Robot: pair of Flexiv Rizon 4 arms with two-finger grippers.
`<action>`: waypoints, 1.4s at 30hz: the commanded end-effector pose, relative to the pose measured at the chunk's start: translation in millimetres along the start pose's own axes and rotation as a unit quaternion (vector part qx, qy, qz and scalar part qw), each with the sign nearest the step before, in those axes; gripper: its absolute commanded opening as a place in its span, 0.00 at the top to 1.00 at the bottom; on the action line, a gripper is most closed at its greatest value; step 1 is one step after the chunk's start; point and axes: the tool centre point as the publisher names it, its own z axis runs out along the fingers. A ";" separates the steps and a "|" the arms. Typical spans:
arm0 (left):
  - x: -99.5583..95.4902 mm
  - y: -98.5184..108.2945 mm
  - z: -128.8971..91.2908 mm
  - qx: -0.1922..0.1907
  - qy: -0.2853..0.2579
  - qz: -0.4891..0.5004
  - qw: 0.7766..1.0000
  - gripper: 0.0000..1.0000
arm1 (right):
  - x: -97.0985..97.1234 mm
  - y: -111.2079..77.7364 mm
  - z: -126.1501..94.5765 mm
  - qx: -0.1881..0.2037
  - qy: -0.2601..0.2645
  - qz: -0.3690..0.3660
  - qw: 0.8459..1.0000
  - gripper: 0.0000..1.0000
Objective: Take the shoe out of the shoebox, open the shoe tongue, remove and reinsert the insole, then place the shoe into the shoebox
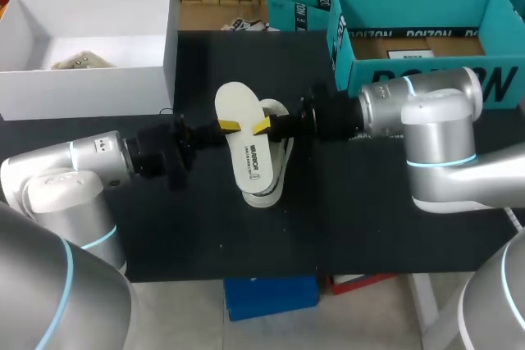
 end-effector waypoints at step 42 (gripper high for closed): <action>23.2 -81.4 -140.8 0.153 0.270 -0.044 0.950 1.00 | 49.3 -134.6 -102.2 -0.326 -0.219 0.065 0.917 0.00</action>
